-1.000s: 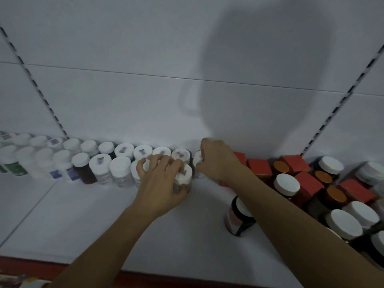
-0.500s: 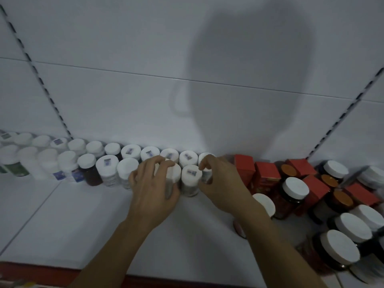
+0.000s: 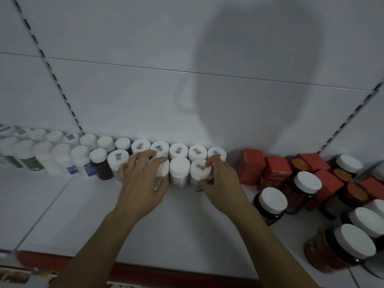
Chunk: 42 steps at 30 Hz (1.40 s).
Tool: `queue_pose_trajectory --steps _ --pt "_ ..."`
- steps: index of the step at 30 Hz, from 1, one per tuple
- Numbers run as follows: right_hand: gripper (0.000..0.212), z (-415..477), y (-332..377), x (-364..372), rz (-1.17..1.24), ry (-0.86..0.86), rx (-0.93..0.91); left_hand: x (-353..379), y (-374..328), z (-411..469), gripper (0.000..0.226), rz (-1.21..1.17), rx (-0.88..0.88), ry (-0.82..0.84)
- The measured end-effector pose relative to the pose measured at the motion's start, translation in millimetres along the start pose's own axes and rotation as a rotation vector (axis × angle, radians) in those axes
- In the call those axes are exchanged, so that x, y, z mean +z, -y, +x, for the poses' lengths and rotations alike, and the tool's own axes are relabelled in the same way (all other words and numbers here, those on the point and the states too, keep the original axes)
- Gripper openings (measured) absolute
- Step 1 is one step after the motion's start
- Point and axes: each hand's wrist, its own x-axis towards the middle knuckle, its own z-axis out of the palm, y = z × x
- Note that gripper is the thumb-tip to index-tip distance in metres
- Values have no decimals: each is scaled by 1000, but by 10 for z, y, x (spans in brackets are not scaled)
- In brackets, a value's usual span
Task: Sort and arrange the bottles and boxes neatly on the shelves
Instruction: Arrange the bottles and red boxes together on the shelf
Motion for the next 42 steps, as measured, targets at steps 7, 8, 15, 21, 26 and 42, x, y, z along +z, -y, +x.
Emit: queue_pose_trajectory --steps 7,8,15,21,26,42 --pt "33 -28 -7 -62 80 -22 61 39 -131 26 47 -18 -7 11" --pt "32 -30 8 -70 74 -17 65 52 -173 48 49 -11 -2 24" --pt "30 107 134 -407 -157 79 -43 60 -327 238 65 15 122 113" --pt "29 389 -86 -1119 -457 175 -13 80 -374 411 57 133 164 208" --pt "41 381 -493 -1544 -561 222 59 109 -702 475 52 88 249 198" --pt "45 362 -1041 -1673 -698 430 -56 638 -1948 862 66 23 375 358"
